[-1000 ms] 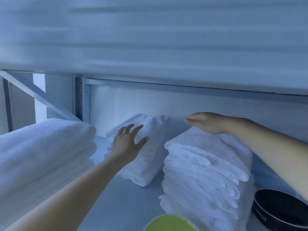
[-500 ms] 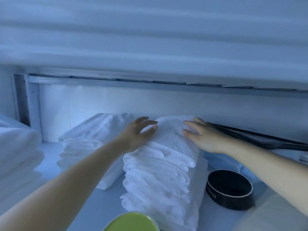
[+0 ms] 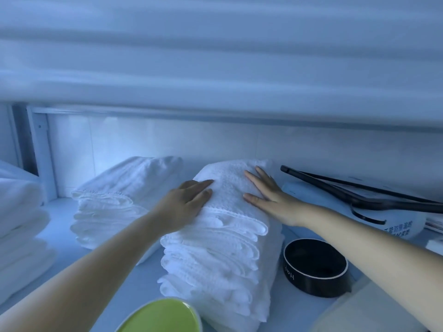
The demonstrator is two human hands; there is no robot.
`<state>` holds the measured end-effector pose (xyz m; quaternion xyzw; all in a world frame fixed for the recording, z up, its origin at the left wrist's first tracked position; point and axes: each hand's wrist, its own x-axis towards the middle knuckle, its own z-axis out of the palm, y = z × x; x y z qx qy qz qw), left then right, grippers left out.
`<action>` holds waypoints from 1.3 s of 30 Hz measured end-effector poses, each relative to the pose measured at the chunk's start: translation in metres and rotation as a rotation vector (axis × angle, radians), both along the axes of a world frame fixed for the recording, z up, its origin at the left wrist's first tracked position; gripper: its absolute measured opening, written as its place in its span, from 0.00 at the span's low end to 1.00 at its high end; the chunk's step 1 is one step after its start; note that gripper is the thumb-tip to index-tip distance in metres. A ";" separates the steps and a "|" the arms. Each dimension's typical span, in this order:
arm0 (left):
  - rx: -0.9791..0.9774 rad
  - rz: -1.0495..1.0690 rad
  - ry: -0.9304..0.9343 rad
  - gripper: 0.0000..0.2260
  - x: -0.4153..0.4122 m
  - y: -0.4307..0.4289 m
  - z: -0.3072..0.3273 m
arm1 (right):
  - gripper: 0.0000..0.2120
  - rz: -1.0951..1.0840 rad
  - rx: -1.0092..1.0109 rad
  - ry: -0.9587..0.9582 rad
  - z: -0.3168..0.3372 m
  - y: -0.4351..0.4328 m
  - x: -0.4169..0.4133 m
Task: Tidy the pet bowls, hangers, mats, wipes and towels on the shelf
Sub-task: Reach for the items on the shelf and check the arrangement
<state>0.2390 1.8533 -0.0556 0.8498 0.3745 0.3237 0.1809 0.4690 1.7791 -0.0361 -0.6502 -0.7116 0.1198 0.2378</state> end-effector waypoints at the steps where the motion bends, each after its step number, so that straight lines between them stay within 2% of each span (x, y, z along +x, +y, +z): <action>1: -0.002 0.041 0.013 0.20 0.002 -0.004 0.000 | 0.41 0.024 0.011 0.001 0.000 0.003 0.003; 3: 0.026 0.138 0.075 0.23 0.007 -0.015 -0.002 | 0.40 0.065 0.016 0.000 0.001 0.007 0.008; 5: 0.066 0.229 0.110 0.21 0.015 -0.023 -0.006 | 0.37 0.100 0.011 -0.021 0.005 0.010 0.011; 8: 0.096 0.278 0.137 0.24 0.023 -0.033 -0.008 | 0.37 0.113 0.028 -0.066 0.011 0.006 0.015; 11: 0.081 0.190 0.119 0.28 0.015 -0.035 -0.005 | 0.40 0.099 0.053 -0.068 0.017 -0.012 0.012; 13: 0.143 0.067 0.155 0.31 0.002 -0.036 -0.004 | 0.42 0.145 0.035 -0.090 0.019 -0.031 0.005; 16: 0.273 -0.049 0.236 0.36 -0.010 -0.038 -0.008 | 0.47 0.213 -0.006 -0.311 0.013 -0.053 -0.007; 18: 0.300 -0.040 0.271 0.39 -0.010 -0.037 -0.013 | 0.51 0.198 -0.003 -0.476 0.007 -0.055 -0.008; 20: 0.325 -0.007 0.284 0.41 -0.004 -0.037 -0.016 | 0.52 0.186 0.002 -0.546 0.003 -0.051 -0.005; 28: 0.335 0.158 0.333 0.43 0.032 -0.041 -0.020 | 0.51 0.178 0.046 -0.518 -0.003 -0.033 0.025; 32: 0.346 0.214 0.324 0.41 0.048 -0.044 -0.020 | 0.50 0.141 0.079 -0.480 -0.006 -0.031 0.033; 36: 0.351 0.217 0.311 0.43 0.044 -0.044 -0.023 | 0.46 0.116 0.126 -0.429 -0.014 -0.041 0.029; 39: 0.348 0.221 0.258 0.43 0.039 -0.048 -0.028 | 0.43 0.113 0.150 -0.472 -0.017 -0.055 0.026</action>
